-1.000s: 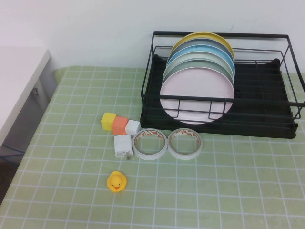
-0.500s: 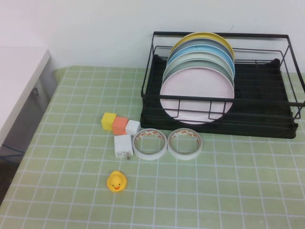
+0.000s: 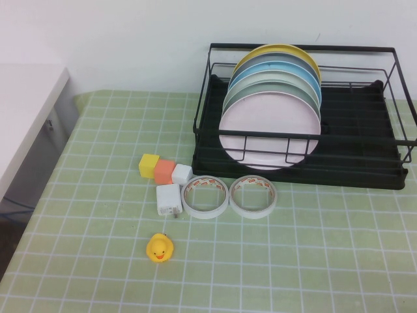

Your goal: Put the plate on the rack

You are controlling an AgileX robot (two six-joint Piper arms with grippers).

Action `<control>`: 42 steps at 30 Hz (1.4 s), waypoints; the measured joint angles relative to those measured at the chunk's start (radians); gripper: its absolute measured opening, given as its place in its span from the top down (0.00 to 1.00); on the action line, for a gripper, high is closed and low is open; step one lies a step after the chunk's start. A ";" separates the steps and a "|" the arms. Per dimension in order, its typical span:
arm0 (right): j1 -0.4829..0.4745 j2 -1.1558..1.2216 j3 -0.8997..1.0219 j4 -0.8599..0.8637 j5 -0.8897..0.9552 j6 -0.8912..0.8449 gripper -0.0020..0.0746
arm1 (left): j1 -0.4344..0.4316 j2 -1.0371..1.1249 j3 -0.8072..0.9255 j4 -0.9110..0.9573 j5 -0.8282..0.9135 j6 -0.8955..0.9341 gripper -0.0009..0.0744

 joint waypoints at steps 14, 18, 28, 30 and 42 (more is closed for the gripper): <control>0.040 0.000 0.007 -0.052 -0.035 0.008 0.98 | 0.000 0.000 0.000 0.000 0.002 -0.002 0.99; 0.040 0.000 0.007 -0.054 -0.035 0.008 0.98 | 0.000 0.000 0.000 0.000 0.002 -0.002 0.99; 0.040 0.000 0.008 -0.054 -0.037 0.010 0.98 | 0.000 0.000 0.000 0.000 0.002 -0.002 0.99; 0.040 0.000 0.008 -0.054 -0.037 0.010 0.98 | 0.000 0.000 0.000 0.000 0.002 -0.002 0.99; 0.040 0.000 0.008 -0.054 -0.037 0.012 0.98 | 0.000 0.000 0.000 0.000 0.002 -0.002 0.99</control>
